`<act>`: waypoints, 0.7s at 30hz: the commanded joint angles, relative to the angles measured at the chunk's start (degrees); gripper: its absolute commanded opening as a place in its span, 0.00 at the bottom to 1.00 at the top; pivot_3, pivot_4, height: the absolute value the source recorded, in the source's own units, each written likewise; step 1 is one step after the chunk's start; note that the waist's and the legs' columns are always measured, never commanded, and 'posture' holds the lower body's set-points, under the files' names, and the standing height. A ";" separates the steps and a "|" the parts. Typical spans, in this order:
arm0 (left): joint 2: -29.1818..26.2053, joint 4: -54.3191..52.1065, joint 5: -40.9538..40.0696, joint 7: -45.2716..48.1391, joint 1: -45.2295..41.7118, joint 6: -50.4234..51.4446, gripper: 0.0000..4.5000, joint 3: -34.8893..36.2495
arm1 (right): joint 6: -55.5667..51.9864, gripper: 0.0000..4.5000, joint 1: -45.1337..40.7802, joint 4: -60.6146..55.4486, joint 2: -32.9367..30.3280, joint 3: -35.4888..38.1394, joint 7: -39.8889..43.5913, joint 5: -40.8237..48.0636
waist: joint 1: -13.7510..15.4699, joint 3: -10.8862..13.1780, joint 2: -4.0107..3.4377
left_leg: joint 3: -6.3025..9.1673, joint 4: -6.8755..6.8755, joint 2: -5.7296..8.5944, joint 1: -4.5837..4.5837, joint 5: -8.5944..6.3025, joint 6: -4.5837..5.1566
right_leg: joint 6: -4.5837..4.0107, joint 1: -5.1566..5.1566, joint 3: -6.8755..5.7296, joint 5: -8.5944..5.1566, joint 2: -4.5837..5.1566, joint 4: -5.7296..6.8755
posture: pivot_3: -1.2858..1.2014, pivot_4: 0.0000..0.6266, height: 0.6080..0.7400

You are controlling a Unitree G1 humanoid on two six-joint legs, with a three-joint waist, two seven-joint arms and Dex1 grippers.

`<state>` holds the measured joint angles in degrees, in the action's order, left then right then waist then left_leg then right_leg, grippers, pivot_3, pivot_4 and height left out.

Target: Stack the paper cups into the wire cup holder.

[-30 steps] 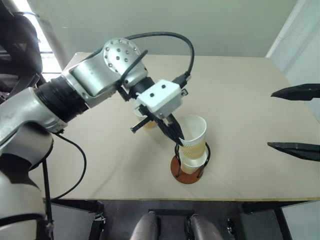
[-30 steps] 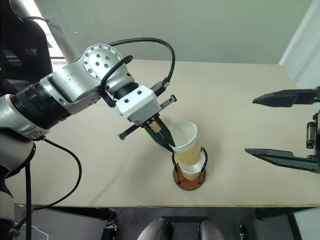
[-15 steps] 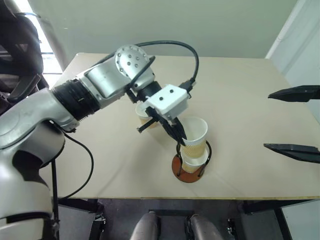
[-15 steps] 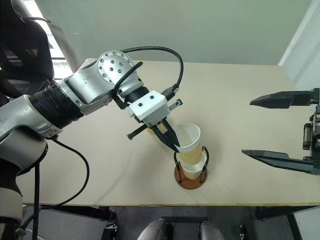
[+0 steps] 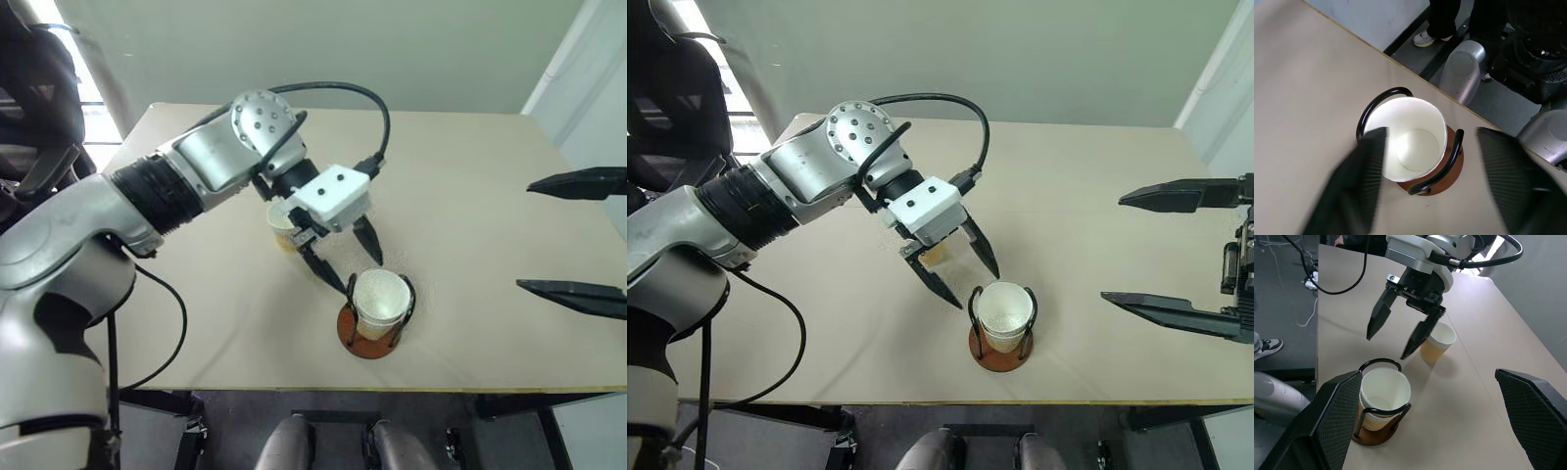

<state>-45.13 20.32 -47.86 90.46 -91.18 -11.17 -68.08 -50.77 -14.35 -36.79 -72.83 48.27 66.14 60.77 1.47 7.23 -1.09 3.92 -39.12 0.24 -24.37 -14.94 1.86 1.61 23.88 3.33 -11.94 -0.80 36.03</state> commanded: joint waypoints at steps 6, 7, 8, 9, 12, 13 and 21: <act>4.22 18.02 13.49 2.03 5.07 1.14 0.99 19.05 | 4.52 1.00 -1.10 2.06 -0.95 -2.22 0.82 -1.61 | -0.23 -0.04 -0.08 | -0.02 -0.06 0.00 0.00 0.01 0.03 | 0.05 -0.01 0.02 0.03 0.00 0.04 | 0.52 0.24 1.00; 3.50 19.68 15.69 1.78 6.65 1.11 0.99 21.60 | 5.12 1.00 -1.08 2.39 -0.85 -2.69 1.04 -1.98 | -0.38 -0.06 -0.11 | -0.03 -0.04 0.00 0.05 0.02 0.02 | 0.05 0.00 0.05 0.03 -0.01 0.04 | 0.52 0.24 1.00; 2.93 20.99 17.56 1.22 8.06 1.43 0.99 23.92 | 5.66 1.00 -0.99 2.66 -0.73 -3.04 1.30 -2.34 | -0.58 -0.08 -0.15 | -0.05 -0.03 0.01 0.10 0.02 0.01 | 0.04 0.00 0.05 0.02 -0.02 0.05 | 0.52 0.24 1.00; 2.19 21.80 19.16 0.51 9.73 2.00 0.99 26.13 | 6.19 1.00 -0.89 2.82 -0.59 -3.53 1.46 -2.70 | -0.69 -0.09 -0.17 | -0.05 0.00 0.00 0.12 0.03 0.00 | 0.05 -0.01 0.05 0.02 -0.02 0.07 | 0.52 0.24 1.00; 1.05 21.69 23.04 -0.42 14.67 3.42 0.99 31.91 | 7.64 1.00 -0.93 3.37 -0.42 -5.07 1.86 -3.41 | -0.69 -0.10 -0.20 | 0.00 0.03 -0.03 0.11 0.12 -0.06 | 0.05 0.03 0.06 0.01 -0.08 0.08 | 0.52 0.24 1.00; 1.17 21.39 24.20 -0.53 15.86 3.69 0.99 33.54 | 8.03 1.00 -0.95 3.62 -0.39 -5.38 2.08 -3.59 | -0.61 -0.10 -0.19 | 0.00 0.03 -0.03 0.09 0.18 -0.06 | 0.06 0.04 0.05 0.00 -0.08 0.08 | 0.52 0.24 1.00; 5.49 32.95 36.67 -4.19 17.60 0.61 0.99 40.94 | 10.47 1.00 -3.27 5.45 -1.26 -9.21 2.56 -4.74 | 0.58 -0.09 -0.16 | -0.02 -0.11 0.07 0.00 0.21 0.14 | 0.14 -0.03 0.04 0.02 0.07 0.02 | 0.52 0.24 1.00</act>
<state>-40.08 52.08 -13.03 86.59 -72.42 -9.23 -29.32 -41.17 -16.59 -31.67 -72.87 38.13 68.69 56.44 2.06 7.14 -1.25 3.90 -39.23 0.32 -24.36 -14.74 2.01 1.74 23.85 3.37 -11.92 -0.73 36.05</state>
